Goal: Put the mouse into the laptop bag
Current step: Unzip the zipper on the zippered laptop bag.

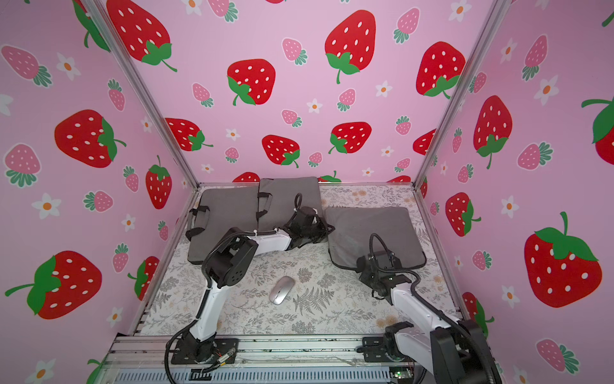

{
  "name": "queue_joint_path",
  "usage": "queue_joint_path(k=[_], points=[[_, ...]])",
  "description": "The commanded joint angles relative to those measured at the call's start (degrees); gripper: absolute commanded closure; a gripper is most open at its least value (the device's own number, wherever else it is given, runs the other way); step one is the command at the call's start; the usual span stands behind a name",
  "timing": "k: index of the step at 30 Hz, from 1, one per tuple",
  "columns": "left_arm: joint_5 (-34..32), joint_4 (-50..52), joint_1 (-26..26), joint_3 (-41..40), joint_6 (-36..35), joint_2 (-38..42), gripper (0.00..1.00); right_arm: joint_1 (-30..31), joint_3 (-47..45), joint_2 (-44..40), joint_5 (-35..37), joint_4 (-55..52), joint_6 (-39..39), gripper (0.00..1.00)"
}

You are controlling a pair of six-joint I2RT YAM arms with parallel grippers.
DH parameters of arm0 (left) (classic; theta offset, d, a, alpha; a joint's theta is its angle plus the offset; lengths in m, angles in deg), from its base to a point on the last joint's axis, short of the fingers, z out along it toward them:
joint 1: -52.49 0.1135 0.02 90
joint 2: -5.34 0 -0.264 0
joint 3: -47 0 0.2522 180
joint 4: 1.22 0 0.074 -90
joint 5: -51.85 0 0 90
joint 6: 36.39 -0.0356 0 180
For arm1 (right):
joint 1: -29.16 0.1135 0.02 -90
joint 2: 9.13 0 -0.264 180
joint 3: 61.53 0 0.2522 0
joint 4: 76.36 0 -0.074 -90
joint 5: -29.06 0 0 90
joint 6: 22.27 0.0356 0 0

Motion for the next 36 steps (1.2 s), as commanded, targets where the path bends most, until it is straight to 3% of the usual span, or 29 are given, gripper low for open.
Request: queue_joint_path(k=[1,3,5,7,9,11,15,17,25,33,36], points=[[-4.05,-5.96,0.76,-3.32,1.96,3.23,1.0,-2.4,3.59,5.86,2.25,0.67,-2.69,1.0],[-4.13,-7.21,-0.34,-5.42,2.87,3.54,0.83,-3.25,5.01,8.48,1.24,1.7,-3.53,1.0],[-4.42,-9.57,-1.9,-7.34,3.82,3.73,0.56,-3.66,5.72,10.11,-0.67,3.33,-5.11,1.0],[-3.91,-10.36,-3.37,-8.06,4.0,3.6,0.48,-3.66,5.96,10.0,-0.98,3.27,-5.76,1.0],[-4.13,-10.8,-4.86,-8.56,4.14,3.59,0.53,-3.75,6.13,8.71,-0.91,2.27,-6.54,1.0],[-4.42,-11.62,-6.36,-8.56,4.37,2.75,0.76,-3.66,5.98,6.23,-1.7,0.97,-7.51,1.0],[-3.46,-12.87,-7.99,-6.81,6.59,-0.26,0.93,-0.99,4.25,1.67,-3.52,-0.44,-7.99,1.0],[-3.07,-14.03,-8.58,-5.59,7.78,-1.73,0.99,3.45,3.06,0.33,-2.35,-0.34,-7.38,1.0],[-4.08,-11.32,-9.66,-1.83,7.41,-3.17,1.0,18.57,3.44,3.91,0.2,-0.32,-6.1,1.0],[-6.8,-13.68,-9.14,-4.26,8.26,-2.64,1.0,22.65,2.23,0.41,-2.27,2.87,-7.74,1.0],[-15.97,-22.91,-10.15,-13.0,10.31,-0.31,1.0,22.62,2.92,0.28,-0.95,1.91,-7.12,1.0]])
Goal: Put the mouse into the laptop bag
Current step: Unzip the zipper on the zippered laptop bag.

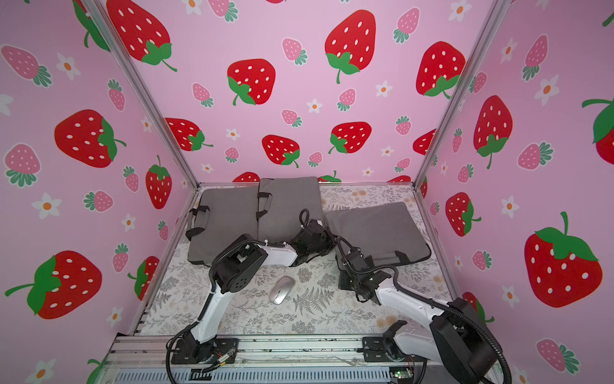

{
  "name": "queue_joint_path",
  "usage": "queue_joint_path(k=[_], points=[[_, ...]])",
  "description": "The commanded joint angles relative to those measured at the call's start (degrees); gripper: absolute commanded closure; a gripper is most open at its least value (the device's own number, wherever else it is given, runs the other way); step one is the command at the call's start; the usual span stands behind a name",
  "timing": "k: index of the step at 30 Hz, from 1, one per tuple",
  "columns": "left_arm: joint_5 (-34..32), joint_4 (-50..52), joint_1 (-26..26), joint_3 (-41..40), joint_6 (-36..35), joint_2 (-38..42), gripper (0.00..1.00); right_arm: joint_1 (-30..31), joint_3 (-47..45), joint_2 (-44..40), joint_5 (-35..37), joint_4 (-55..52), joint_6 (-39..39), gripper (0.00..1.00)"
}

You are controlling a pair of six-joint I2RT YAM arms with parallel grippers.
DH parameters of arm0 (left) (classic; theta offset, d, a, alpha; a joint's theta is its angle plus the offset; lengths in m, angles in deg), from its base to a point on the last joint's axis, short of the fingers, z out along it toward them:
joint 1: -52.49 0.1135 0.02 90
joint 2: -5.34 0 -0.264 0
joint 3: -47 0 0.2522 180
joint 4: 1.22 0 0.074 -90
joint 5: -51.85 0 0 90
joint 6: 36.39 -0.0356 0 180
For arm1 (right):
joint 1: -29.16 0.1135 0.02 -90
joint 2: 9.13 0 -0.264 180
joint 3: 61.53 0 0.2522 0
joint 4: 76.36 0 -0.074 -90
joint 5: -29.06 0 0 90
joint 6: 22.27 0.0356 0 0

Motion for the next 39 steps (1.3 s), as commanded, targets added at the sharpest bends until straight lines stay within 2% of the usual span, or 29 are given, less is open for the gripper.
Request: queue_joint_path(k=[1,3,5,10,13,14,16,18,21,24,27,29,33,35,37,38,39], points=[[-12.9,-11.16,-2.37,-10.05,2.88,3.51,1.0,0.46,0.48,-0.73,-0.43,1.56,0.25,1.0],[-21.97,-14.03,-4.17,-15.27,1.98,6.62,1.0,-0.36,-0.12,-0.48,0.41,1.88,0.99,1.0],[-27.22,-11.73,-5.81,-15.7,0.15,8.86,1.0,-2.02,-0.59,0.0,0.69,2.17,0.98,1.0],[-32.6,-3.96,-8.35,-9.84,-1.28,8.35,1.0,-8.26,-1.34,0.59,-0.46,2.35,-0.07,1.0],[-30.8,2.96,-8.37,-2.05,0.09,4.35,1.0,-13.65,-1.3,0.35,-2.61,2.36,-1.26,1.0],[-29.76,4.62,-8.35,0.0,0.59,3.02,0.86,-15.26,-1.21,0.12,-3.31,2.27,-1.73,1.0],[-28.12,7.29,-8.53,3.25,2.43,0.78,0.46,-18.59,-1.04,-0.95,-3.37,1.21,-2.11,1.0],[-27.71,7.1,-8.8,3.14,2.88,0.74,0.25,-21.19,-0.95,-2.1,-2.63,-0.88,-1.92,1.0],[-28.76,6.07,-8.75,0.17,0.92,3.15,0.18,-23.7,-1.2,-3.81,-2.08,-3.07,-1.5,1.0],[-28.61,6.27,-7.68,-1.52,0.2,4.07,0.16,-24.19,-1.47,-4.46,-1.84,-3.96,-1.57,1.0],[-24.02,6.11,-5.05,-0.24,2.43,1.16,0.18,-24.55,-1.91,-5.17,-2.54,-4.8,-1.15,1.0],[-20.18,4.83,-3.44,2.12,3.65,-2.23,0.23,-24.55,-2.5,-6.19,-2.87,-4.92,-0.88,1.0],[-16.06,4.43,-2.04,5.21,6.21,-6.57,0.4,-24.55,-2.53,-8.66,-2.17,-7.12,-1.15,1.0],[-16.38,4.19,-2.1,4.9,6.66,-6.57,0.59,-24.55,-2.27,-9.68,-2.18,-8.34,-1.75,1.0],[-16.47,5.55,-2.17,5.08,6.64,-6.11,0.9,-24.1,-2.58,-10.72,-3.84,-8.59,-1.81,1.0],[-16.38,6.37,-2.21,5.38,6.77,-5.99,1.0,-23.39,-2.77,-10.95,-4.32,-8.31,-1.57,1.0],[-16.22,6.52,-2.3,5.65,6.73,-6.02,1.0,-21.92,-2.96,-10.96,-4.58,-7.91,-1.15,1.0]])
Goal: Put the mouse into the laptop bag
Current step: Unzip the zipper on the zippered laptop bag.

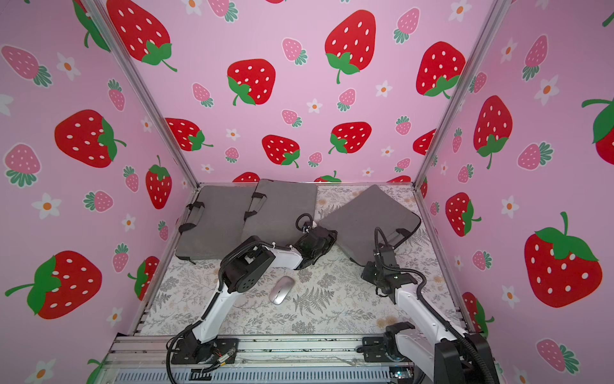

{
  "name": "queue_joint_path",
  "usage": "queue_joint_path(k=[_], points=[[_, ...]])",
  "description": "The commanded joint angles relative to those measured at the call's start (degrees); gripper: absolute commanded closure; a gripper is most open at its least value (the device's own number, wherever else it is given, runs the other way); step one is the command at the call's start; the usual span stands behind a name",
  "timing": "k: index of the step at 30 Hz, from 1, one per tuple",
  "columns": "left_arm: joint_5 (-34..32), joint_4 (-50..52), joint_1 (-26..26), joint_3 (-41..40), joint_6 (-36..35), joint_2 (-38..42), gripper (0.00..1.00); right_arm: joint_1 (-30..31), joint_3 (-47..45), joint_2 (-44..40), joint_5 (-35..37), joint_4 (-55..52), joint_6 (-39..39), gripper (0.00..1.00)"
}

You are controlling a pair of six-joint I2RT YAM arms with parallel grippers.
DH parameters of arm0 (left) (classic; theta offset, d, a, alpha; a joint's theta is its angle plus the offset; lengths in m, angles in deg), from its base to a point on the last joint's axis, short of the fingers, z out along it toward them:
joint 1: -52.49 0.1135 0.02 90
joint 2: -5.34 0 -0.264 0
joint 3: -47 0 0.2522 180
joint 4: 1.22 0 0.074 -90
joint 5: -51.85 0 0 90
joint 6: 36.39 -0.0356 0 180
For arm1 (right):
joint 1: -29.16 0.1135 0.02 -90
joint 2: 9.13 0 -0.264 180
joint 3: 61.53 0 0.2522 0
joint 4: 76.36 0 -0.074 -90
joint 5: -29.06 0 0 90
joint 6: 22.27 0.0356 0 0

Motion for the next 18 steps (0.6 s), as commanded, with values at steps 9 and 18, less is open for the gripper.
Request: queue_joint_path(k=[9,18], points=[[1.14,2.79,-0.99,-0.57,1.97,-2.45,1.0,14.34,1.4,7.88,2.71,1.56,4.67,1.0],[-0.34,-7.61,-3.6,-10.98,2.17,1.54,1.0,12.96,5.22,12.73,6.54,-0.55,6.62,1.0]])
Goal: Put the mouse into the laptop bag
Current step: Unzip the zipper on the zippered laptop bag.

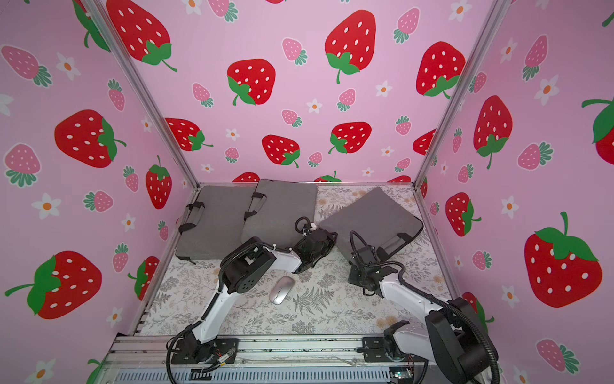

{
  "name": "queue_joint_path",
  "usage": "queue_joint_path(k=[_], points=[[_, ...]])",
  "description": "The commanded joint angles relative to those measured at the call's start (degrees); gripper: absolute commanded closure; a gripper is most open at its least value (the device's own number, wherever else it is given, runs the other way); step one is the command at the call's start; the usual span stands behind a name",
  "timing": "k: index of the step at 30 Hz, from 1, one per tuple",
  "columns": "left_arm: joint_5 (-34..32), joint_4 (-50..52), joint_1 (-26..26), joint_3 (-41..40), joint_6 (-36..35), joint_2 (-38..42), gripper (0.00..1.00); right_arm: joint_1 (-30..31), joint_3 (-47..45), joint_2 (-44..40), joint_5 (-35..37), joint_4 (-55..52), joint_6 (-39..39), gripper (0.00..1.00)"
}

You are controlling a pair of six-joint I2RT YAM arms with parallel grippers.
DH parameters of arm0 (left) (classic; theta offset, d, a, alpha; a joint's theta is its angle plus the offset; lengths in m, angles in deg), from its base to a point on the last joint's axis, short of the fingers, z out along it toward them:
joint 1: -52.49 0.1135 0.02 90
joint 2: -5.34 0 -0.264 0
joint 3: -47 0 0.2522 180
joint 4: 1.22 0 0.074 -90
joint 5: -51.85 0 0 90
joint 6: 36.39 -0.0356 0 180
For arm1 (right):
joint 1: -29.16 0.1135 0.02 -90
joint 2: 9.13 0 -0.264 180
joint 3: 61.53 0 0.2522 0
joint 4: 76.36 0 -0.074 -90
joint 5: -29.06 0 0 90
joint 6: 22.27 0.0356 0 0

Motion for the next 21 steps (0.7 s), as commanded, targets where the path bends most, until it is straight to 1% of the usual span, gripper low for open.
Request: queue_joint_path(k=[1,2,3,4,5,7,9,12,13,14,15,16,18,19,21], points=[[-0.72,2.07,-3.12,-5.9,0.29,2.04,1.0,-1.38,1.3,0.49,2.32,-2.01,3.23,1.0],[-0.67,4.43,-3.67,-6.47,0.31,3.12,0.84,-2.65,1.01,0.44,3.04,-2.86,4.2,1.0],[-0.42,6.62,-4.25,-6.89,0.42,4.25,0.62,-4.51,0.66,0.36,3.55,-3.93,5.23,1.0],[-0.4,7.49,-4.83,-7.3,0.26,4.88,0.45,-6.31,0.31,0.27,3.81,-4.88,6.01,1.0],[-0.34,7.29,-5.39,-7.79,-0.25,5.42,0.35,-8.6,-0.23,-0.17,3.56,-5.6,6.42,1.0],[0.39,6.2,-5.87,-8.48,-0.87,5.85,0.3,-12.67,-1.26,-1.4,2.82,-6.87,6.6,1.0],[0.74,6.61,-5.58,-9.06,-0.75,6.23,0.29,-15.71,-2.05,-3.78,2.71,-8.71,6.17,1.0],[-0.81,8.87,-4.77,-9.43,-1.09,6.66,0.26,-18.51,-2.7,-8.28,3.81,-12.36,6.54,1.0],[-0.66,10.79,-4.42,-8.53,-1.33,6.41,0.26,-19.08,-3.06,-9.63,3.58,-12.73,6.44,1.0],[-0.18,12.71,-3.99,-7.03,-1.85,5.78,0.3,-19.46,-3.41,-10.99,3.26,-12.96,6.28,1.0],[0.57,14.32,-3.6,-5.36,-2.72,4.87,0.37,-19.46,-3.6,-12.11,2.75,-13.16,6.2,1.0],[1.38,15.74,-3.18,-3.63,-3.11,3.91,0.45,-19.44,-3.77,-12.82,2.04,-13.12,6.1,1.0],[2.64,18.33,-2.64,-0.36,-3.13,1.92,0.73,-19.44,-3.97,-13.25,0.57,-13.01,5.72,1.0],[3.14,18.92,-2.46,0.83,-2.88,0.95,0.84,-19.44,-4.01,-13.06,-0.09,-12.69,5.49,1.0],[4.33,18.96,-2.21,3.01,-3.17,-0.69,0.9,-19.44,-4.23,-12.0,-1.86,-11.46,4.69,1.0]])
